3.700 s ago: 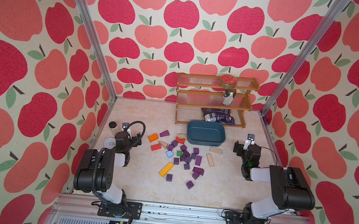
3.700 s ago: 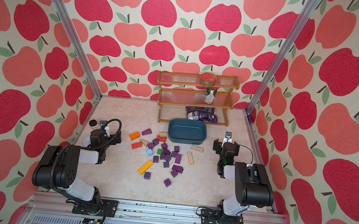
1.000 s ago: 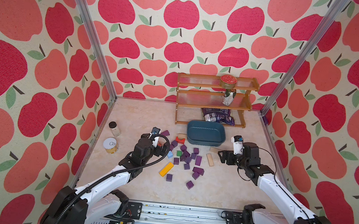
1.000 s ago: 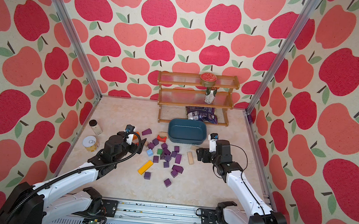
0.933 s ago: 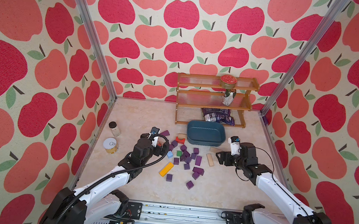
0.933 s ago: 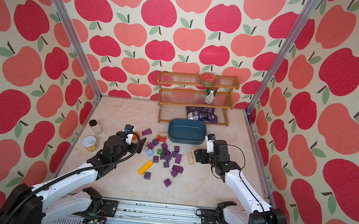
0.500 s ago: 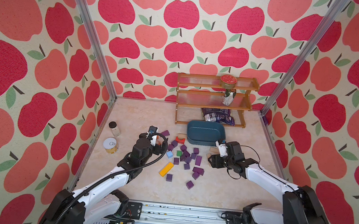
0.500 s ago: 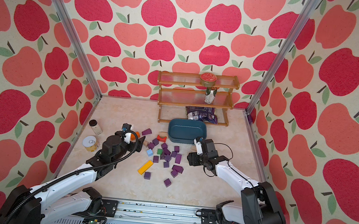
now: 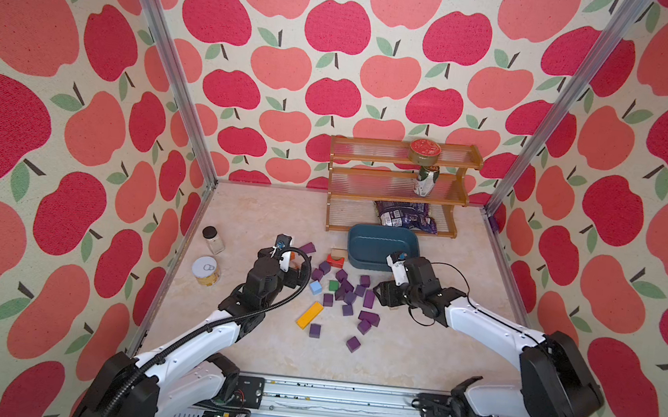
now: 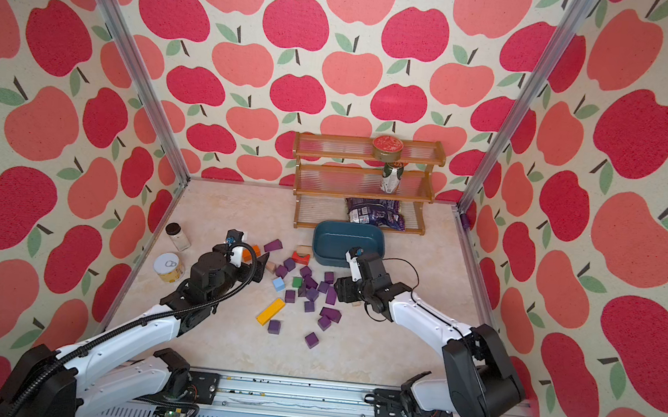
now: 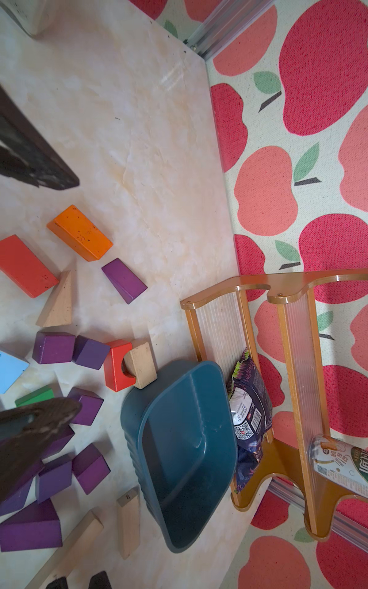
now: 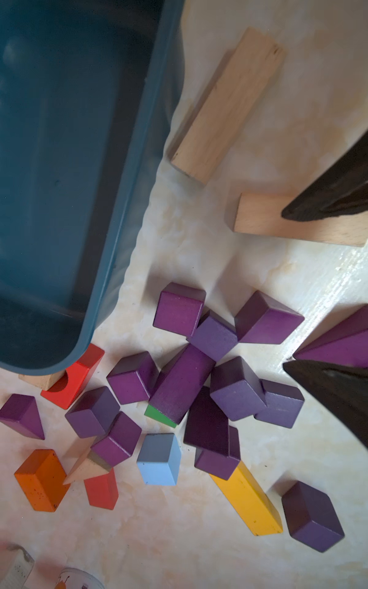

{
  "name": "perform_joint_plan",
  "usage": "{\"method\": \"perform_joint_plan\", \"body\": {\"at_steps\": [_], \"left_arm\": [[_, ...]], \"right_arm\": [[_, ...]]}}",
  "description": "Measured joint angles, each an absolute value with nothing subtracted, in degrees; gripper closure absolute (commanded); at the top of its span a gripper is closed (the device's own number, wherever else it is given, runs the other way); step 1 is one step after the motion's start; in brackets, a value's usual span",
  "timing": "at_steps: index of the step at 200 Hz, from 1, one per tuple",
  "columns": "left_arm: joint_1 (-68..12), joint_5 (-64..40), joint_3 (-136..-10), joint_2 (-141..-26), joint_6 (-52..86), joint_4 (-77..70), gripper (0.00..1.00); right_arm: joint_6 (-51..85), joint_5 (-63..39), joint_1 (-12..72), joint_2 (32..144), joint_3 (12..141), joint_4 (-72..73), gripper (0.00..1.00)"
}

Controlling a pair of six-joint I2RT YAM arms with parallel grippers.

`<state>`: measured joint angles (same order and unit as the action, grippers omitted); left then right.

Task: Pick purple bricks into the storage bin
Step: Pick up the building block from the center of the board.

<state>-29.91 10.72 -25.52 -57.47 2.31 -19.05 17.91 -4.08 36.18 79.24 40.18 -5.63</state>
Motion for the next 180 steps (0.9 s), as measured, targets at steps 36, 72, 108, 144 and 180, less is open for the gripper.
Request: {"method": "perform_joint_plan", "body": {"at_steps": [36, 72, 108, 144, 180], "left_arm": [[-29.91, 10.70, -25.43, -57.47, 2.28, -19.05, 0.01], [-29.91, 10.72, -25.32, -57.39, 2.28, -19.07, 0.01], [-29.91, 10.72, -25.21, -57.39, 2.28, -19.05, 0.01], [-29.91, 10.79, -25.21, -57.39, 2.28, -19.05, 0.01], [-29.91, 11.16, -25.21, -57.39, 2.28, -19.05, 0.01]], "right_arm": [[18.81, -3.49, 38.83, 83.05, 42.50, -5.56, 0.32], [19.14, -1.61, 41.78, 86.48, 44.58, -5.76, 0.33], [18.94, 2.83, 44.18, 88.44, 47.64, -8.10, 0.34], [18.98, 4.95, 44.25, 89.52, 48.56, -9.41, 0.37], [18.98, 5.56, 44.25, 90.83, 49.50, -11.77, 0.40]]}}
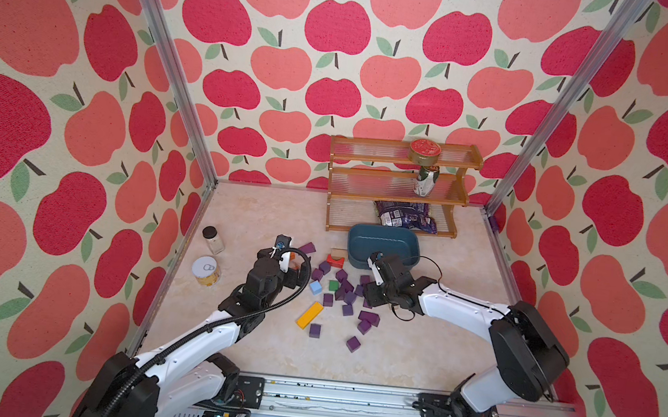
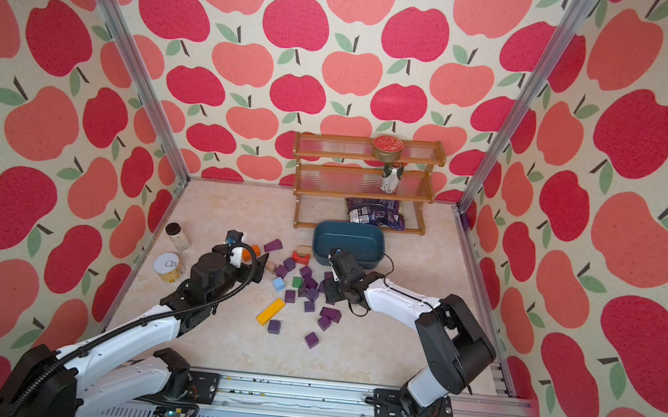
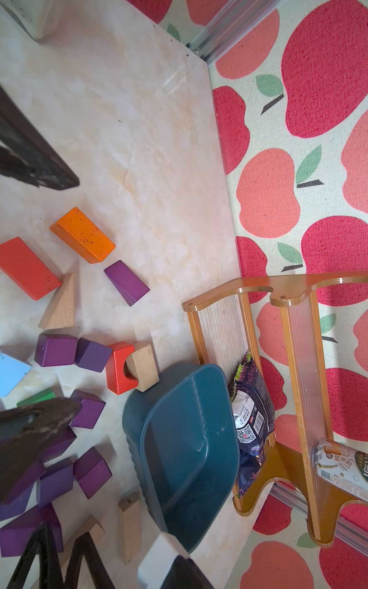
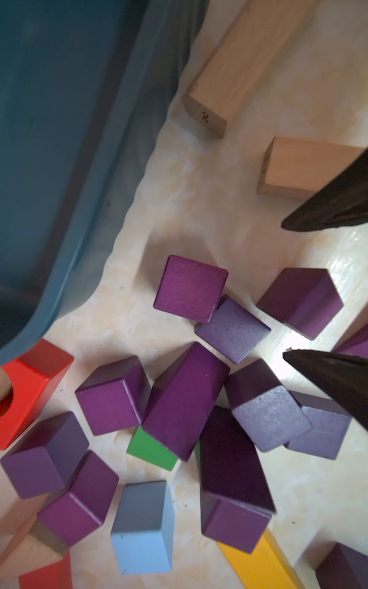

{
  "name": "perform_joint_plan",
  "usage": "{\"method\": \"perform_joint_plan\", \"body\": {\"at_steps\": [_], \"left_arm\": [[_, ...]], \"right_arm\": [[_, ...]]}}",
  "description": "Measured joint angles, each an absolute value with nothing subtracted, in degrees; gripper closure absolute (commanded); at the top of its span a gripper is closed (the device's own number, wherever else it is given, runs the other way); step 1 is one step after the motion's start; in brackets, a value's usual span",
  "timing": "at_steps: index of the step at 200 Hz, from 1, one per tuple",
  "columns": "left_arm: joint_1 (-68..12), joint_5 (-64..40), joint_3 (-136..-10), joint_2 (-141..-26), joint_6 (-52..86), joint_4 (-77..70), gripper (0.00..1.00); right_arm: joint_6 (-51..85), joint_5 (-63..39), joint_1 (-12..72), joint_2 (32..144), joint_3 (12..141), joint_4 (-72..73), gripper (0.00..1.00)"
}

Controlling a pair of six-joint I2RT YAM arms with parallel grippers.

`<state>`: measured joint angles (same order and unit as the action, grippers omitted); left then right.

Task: Pick purple bricks into the storage bin
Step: Pick up the building block from the center of the board.

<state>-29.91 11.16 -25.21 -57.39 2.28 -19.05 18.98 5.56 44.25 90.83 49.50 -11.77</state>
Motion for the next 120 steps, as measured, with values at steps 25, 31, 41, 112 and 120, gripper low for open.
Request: {"method": "perform_joint_plan", "body": {"at_steps": [25, 31, 41, 112, 120], "left_arm": [[-29.91, 11.16, -25.21, -57.39, 2.31, -19.05, 0.01], [-29.91, 11.16, -25.21, -57.41, 2.31, -19.05, 0.01], [-29.91, 11.16, -25.21, -57.41, 2.28, -19.05, 0.01], [-29.91, 11.16, -25.21, -57.41, 2.31, -19.05, 0.01], [-29.91, 11.16, -25.21, -57.41, 2.28, -19.05, 0.01]], "right_arm": [[19.18, 5.48, 44.25, 91.31, 50.06, -12.19, 0.39], [19.20, 5.45, 44.25, 91.46, 50.22, -12.32, 0.40], [19.22, 5.41, 44.25, 91.90, 50.57, -12.56, 0.40], [19.66, 4.89, 44.25, 94.41, 51.53, -13.65, 0.45], [19.66, 4.89, 44.25, 94.65, 51.53, -13.69, 0.45]]}}
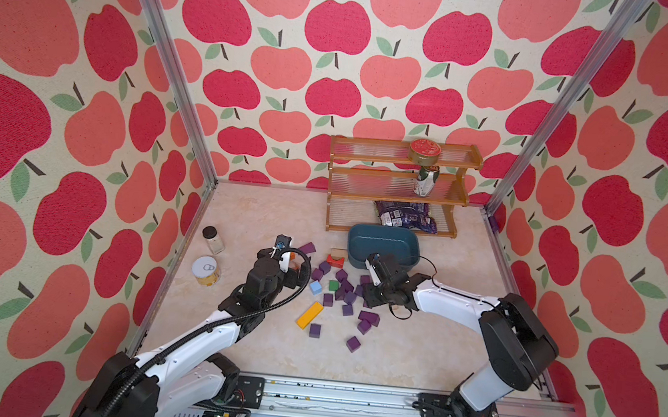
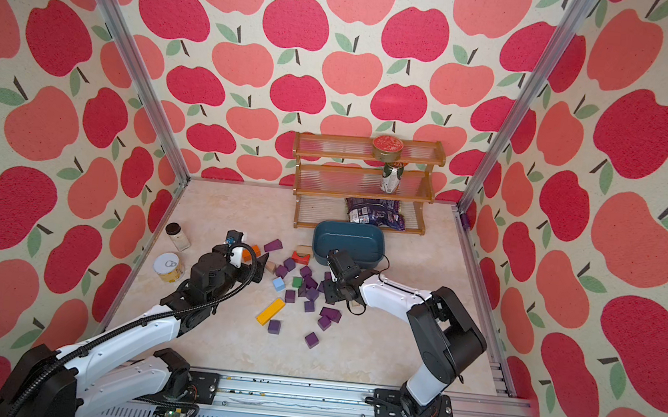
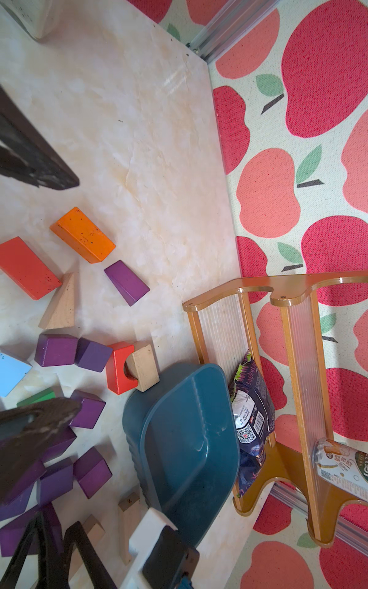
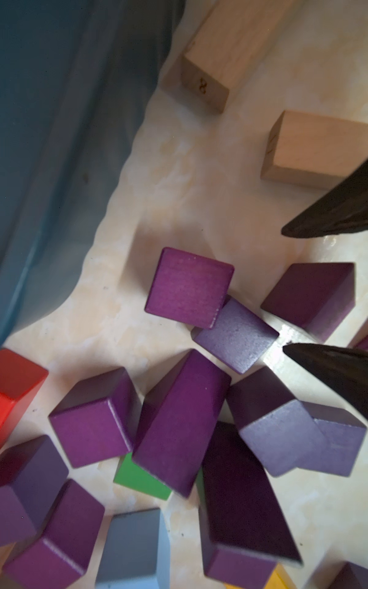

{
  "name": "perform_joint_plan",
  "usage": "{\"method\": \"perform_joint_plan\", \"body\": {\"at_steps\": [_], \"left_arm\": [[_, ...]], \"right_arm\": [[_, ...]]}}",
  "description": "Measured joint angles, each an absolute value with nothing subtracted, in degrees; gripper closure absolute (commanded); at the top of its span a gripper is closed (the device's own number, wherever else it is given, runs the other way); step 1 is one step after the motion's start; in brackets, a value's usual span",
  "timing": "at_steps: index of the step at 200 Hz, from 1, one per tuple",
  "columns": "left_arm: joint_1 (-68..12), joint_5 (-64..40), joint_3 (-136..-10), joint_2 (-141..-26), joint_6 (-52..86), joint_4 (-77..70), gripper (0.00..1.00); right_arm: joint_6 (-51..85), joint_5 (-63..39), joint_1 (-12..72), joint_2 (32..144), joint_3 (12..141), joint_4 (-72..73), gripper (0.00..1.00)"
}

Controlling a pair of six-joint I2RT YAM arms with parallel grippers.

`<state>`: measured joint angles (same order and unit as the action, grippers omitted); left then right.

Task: Pick purple bricks into the storage bin
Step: Pick up the building block from the center of the board.

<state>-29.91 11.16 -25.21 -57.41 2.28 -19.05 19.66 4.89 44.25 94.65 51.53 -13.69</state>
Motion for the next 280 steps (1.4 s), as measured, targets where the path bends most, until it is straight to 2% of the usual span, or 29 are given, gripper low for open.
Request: {"method": "perform_joint_plan", "body": {"at_steps": [52, 75, 101, 171, 207, 280], "left_arm": [[-29.91, 11.16, -25.21, -57.43, 2.31, -19.05, 0.01], [-29.91, 11.16, -25.21, -57.60, 2.28, -19.05, 0.01], [-29.91, 11.16, -25.21, -58.06, 2.28, -19.05, 0.01], [-29.91, 11.14, -25.21, -58.13, 2.28, -19.03, 0.01], [-29.91, 11.11, -25.21, -58.19, 2.28, -19.05, 0.01], [-29.91, 9.98, -25.21, -58.57, 2.28, -19.07, 0.01]], "right_arm": [[20.08, 5.48, 44.25, 96.14, 51.66, -14.87, 0.50], [20.14, 5.58, 44.25, 96.55, 52.18, -15.11, 0.56], [20.29, 5.78, 44.25, 96.75, 52.51, -15.11, 0.74], [20.49, 6.61, 44.25, 96.95, 53.10, -15.51, 0.74], [20.45, 6.85, 44.25, 93.10, 53.76, -18.00, 0.74], [16.91, 7.64, 42.50, 89.60, 66.06, -21.56, 0.74]]}}
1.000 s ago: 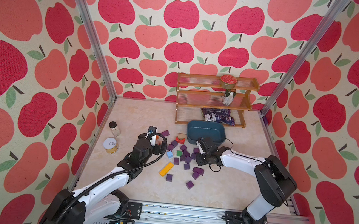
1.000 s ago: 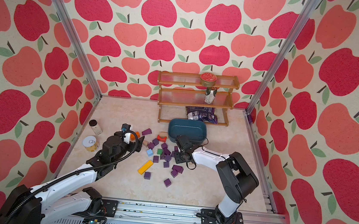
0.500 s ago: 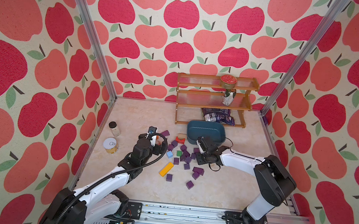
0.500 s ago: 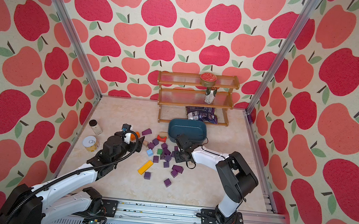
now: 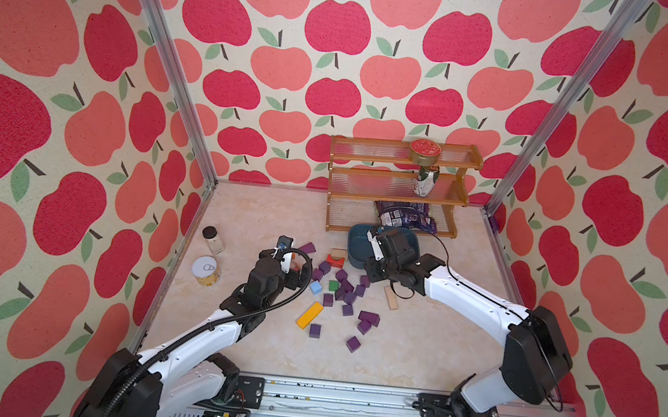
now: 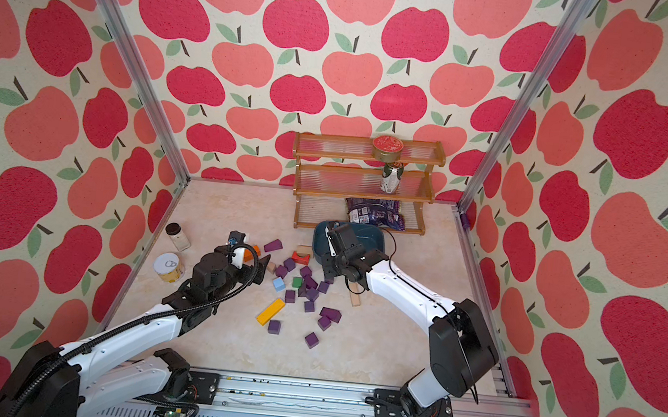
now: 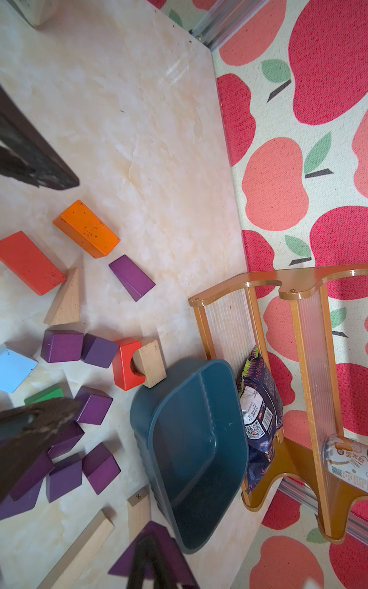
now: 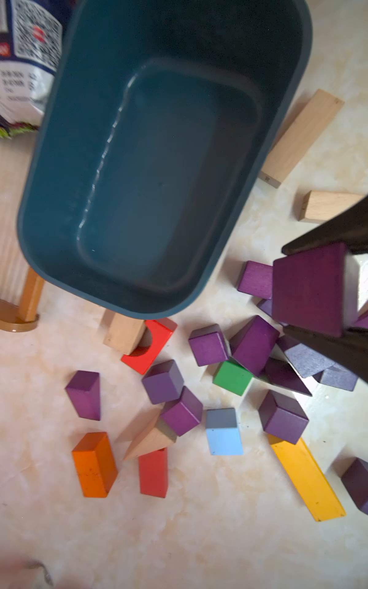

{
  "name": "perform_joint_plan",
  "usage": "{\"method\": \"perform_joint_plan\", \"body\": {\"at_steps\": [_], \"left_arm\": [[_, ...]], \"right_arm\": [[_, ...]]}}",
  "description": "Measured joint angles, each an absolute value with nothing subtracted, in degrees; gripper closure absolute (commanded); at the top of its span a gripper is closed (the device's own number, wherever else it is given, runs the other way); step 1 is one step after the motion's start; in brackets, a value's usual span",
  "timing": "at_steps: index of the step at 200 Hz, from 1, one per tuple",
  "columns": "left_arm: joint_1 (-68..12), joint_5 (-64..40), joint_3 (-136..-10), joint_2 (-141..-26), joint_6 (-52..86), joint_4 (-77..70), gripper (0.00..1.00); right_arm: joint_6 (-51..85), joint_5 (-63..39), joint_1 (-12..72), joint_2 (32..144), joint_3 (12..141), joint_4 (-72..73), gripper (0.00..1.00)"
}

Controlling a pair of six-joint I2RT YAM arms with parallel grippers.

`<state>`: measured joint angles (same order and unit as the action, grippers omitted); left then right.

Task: Pick purple bricks into the storage bin
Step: Place the building block in the storage box.

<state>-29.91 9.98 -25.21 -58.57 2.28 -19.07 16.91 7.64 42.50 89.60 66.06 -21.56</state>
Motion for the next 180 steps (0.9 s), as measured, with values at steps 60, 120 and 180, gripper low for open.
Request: {"method": "perform_joint_plan", "body": {"at_steps": [60, 120, 180], "left_arm": [[-29.91, 9.61, -25.21, -58.57, 2.28, -19.07, 0.01], [-29.91, 9.34, -25.17, -59.37, 2.28, -19.09, 0.01], [-29.91, 9.41, -25.06, -59.35, 2.28, -19.09, 0.01]], "right_arm": [[13.34, 7.84, 34.24, 101.23, 80.77, -22.20, 0.75], [12.84, 7.49, 31.35, 109.10, 85.60, -23.14, 0.54], [11.38, 7.92, 31.00, 108.97, 85.71, -23.49, 0.42]]}}
